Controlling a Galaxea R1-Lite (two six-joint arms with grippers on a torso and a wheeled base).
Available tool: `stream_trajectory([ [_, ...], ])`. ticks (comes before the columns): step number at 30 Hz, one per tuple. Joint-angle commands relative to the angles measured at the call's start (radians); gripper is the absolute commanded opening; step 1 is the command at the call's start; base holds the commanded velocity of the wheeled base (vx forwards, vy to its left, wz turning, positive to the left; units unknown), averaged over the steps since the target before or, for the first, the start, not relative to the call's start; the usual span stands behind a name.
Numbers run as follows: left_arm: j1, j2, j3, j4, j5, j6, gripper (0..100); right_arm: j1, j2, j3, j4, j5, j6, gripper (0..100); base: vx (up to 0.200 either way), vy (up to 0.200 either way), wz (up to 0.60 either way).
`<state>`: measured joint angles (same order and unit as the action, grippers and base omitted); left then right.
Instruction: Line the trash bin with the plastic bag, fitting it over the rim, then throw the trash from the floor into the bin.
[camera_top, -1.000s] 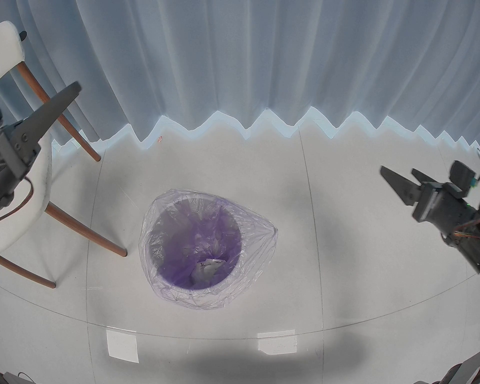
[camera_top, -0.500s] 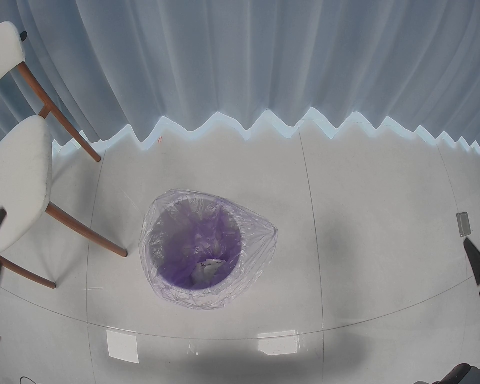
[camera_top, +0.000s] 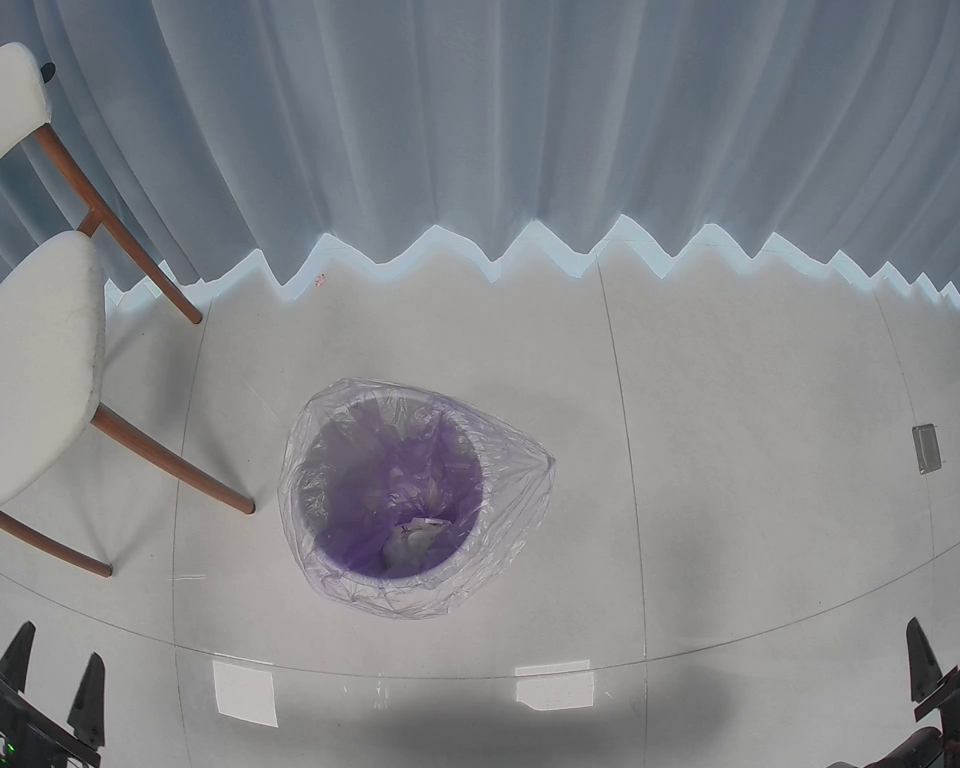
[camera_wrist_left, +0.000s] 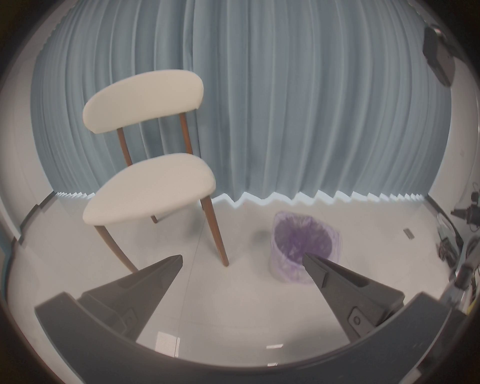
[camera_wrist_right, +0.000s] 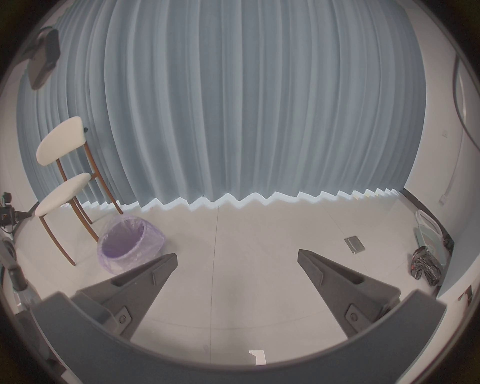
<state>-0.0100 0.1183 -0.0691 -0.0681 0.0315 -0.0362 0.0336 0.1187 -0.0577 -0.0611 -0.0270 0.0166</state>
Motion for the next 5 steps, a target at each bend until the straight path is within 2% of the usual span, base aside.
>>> stream_trajectory([
  [1, -0.004, -0.098, 0.068, 0.079, -0.047, 0.053, 100, -0.035, -0.117, 0.058, 0.06, 0.015, -0.012, 100, 0.0, 0.0, 0.0],
  [5, 0.004, -0.114, 0.069, 0.074, -0.038, 0.041, 100, -0.035, -0.117, 0.058, 0.06, 0.01, -0.009, 100, 0.0, 0.0, 0.0],
])
